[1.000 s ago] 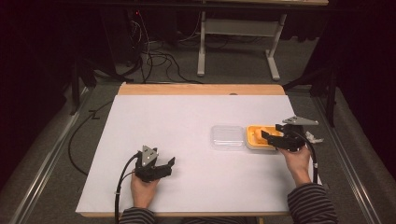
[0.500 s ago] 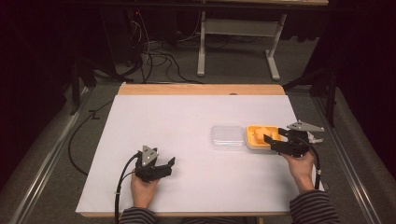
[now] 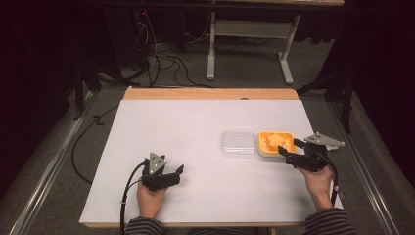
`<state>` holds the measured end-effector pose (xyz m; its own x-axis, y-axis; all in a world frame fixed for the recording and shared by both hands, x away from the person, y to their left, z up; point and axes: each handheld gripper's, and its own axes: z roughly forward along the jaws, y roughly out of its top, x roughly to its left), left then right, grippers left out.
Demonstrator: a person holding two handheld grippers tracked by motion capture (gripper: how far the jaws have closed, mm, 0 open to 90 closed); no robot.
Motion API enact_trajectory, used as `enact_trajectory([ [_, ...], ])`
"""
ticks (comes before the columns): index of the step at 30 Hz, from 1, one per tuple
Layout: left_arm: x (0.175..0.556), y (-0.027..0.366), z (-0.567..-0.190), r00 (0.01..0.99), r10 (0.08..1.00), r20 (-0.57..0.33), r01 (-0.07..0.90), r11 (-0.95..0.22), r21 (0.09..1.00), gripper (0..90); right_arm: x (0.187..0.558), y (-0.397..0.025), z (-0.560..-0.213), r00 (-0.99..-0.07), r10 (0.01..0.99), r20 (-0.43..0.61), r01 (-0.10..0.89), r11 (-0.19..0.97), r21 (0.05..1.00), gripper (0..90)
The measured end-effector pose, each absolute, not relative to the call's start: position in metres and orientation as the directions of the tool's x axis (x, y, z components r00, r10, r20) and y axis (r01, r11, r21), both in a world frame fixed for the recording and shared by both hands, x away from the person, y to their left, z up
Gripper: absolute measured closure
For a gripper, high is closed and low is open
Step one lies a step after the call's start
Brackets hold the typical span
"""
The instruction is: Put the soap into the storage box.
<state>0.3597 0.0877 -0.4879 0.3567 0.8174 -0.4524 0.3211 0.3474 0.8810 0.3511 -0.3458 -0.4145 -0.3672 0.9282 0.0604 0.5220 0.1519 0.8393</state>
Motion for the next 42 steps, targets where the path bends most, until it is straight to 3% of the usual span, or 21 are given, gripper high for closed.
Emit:
enact_trajectory([
  [42,0.359,0.088,-0.488,0.361,0.82,-0.444,0.317,0.34,0.885,20.9,0.312,-0.329,-0.427,-0.439,0.895,0.082,0.456,0.143,0.879,28.9],
])
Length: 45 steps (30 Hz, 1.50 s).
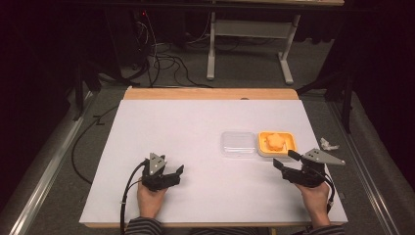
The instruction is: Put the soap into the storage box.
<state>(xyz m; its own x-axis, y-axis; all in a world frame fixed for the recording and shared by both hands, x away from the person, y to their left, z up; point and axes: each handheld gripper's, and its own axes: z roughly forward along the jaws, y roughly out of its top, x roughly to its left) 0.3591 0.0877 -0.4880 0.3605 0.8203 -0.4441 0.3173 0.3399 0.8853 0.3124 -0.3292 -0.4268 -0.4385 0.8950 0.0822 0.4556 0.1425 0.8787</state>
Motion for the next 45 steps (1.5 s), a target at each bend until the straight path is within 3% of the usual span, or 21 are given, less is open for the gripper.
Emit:
enact_trajectory([
  [45,0.359,0.088,-0.488,0.36,0.819,-0.447,0.319,0.342,0.884,21.0,0.32,-0.281,-0.442,-0.51,0.859,0.046,0.487,0.244,0.839,30.1],
])
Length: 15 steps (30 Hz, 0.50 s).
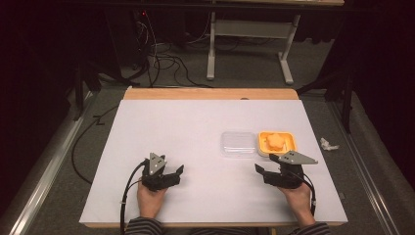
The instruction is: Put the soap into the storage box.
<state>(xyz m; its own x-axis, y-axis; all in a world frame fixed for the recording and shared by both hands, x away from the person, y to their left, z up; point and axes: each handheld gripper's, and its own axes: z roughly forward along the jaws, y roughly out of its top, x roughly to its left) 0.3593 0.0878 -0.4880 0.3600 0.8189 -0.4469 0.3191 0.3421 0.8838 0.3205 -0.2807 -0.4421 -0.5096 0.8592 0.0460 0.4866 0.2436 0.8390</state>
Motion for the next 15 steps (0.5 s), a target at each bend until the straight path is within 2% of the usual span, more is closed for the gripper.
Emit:
enact_trajectory([
  [15,0.359,0.088,-0.488,0.36,0.819,-0.447,0.319,0.342,0.884,21.0,0.328,-0.267,-0.459,-0.521,0.852,0.054,0.53,0.273,0.803,30.4],
])
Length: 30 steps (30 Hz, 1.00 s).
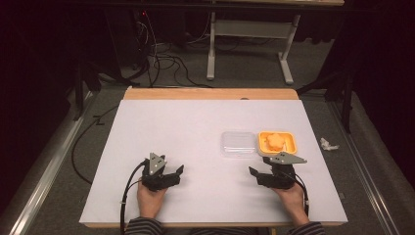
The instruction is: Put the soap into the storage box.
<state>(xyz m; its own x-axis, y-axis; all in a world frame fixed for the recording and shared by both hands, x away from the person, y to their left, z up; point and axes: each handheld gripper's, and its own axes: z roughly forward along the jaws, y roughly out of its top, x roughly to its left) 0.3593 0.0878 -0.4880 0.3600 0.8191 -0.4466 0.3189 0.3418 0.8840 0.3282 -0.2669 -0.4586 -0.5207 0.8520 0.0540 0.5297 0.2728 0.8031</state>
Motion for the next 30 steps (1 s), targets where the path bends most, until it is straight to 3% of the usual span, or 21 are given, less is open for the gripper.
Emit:
enact_trajectory([
  [30,0.359,0.088,-0.488,0.362,0.82,-0.444,0.317,0.34,0.885,20.9,0.339,-0.254,-0.48,-0.506,0.862,0.033,0.584,0.315,0.748,30.5],
])
